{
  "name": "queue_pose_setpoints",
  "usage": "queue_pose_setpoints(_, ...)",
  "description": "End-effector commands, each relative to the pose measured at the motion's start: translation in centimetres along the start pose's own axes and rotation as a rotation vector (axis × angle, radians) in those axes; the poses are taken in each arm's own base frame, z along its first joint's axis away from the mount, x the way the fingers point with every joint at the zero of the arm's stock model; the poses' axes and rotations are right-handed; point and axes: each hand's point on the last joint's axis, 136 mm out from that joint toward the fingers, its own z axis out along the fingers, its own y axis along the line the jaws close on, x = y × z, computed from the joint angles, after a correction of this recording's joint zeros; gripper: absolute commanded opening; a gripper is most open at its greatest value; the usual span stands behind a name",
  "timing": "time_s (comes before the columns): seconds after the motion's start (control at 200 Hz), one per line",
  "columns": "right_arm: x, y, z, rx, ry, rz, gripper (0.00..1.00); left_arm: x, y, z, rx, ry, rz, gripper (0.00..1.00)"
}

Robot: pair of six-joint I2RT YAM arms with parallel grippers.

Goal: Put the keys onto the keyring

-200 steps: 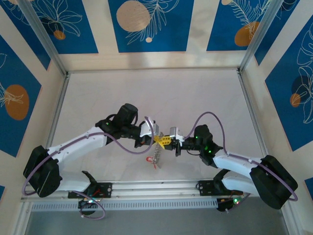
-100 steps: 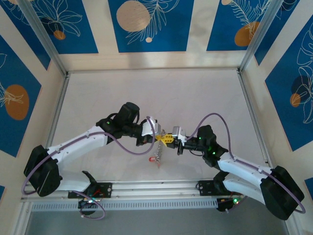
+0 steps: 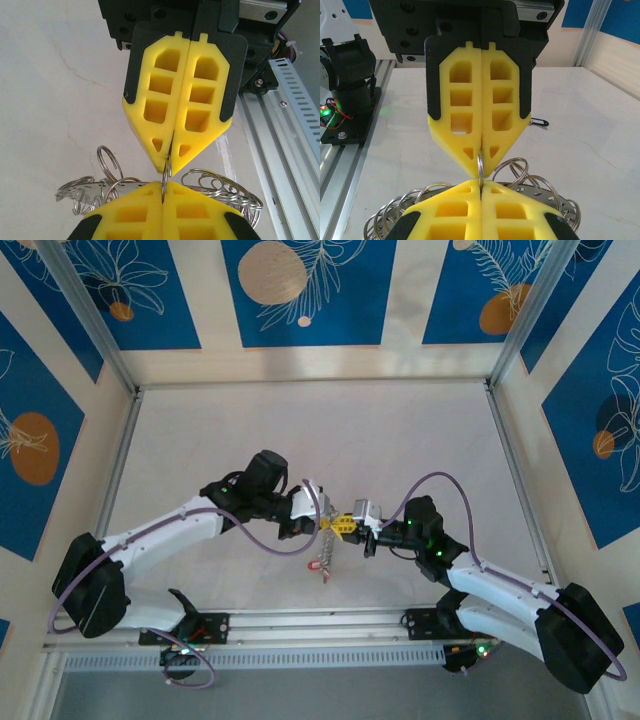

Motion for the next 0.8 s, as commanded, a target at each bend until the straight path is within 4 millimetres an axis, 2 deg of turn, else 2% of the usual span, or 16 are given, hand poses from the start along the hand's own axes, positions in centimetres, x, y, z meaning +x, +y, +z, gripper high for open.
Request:
queue_pose_setpoints(0.0,-2.6,0.1,-0.4,-0.01,-0.087,-0.082,0.0,1.2,0.4,0.0,-0.013,0.058,-0.028,0.0)
queue_pose_setpoints(0.155,-2.3,0.4,-0.2,-0.021,-0.102,-0.065,0.0,0.3,0.2,-0.1,0.001,0.015,-0.035,0.0)
queue_pose_setpoints(0.23,-1.8,0.2,-0.1,-0.007,-0.094,-0.058,0.12,-0.3,0.0,-0.3,0.014,-0.02,-0.037,0.0)
queue_pose_setpoints(0.28,-1.5,0.0,-0.1,0.004,-0.089,-0.057,0.16,-0.7,-0.1,-0.4,0.022,-0.045,-0.041,0.0)
queue_pose_setpoints(0.645,-0.1,-0.4,0.7,-0.01,-0.05,-0.034,0.26,-1.3,-0.3,-0.6,0.039,-0.078,-0.039,0.0)
queue_pose_setpoints(0.725,-0.1,-0.3,0.8,-0.021,-0.05,-0.032,0.25,-1.3,-0.3,-0.6,0.038,-0.078,-0.038,0.0)
queue_pose_setpoints(0.79,-0.3,-0.1,0.8,-0.036,-0.054,-0.033,0.2,-1.3,-0.3,-0.6,0.039,-0.077,-0.039,0.0)
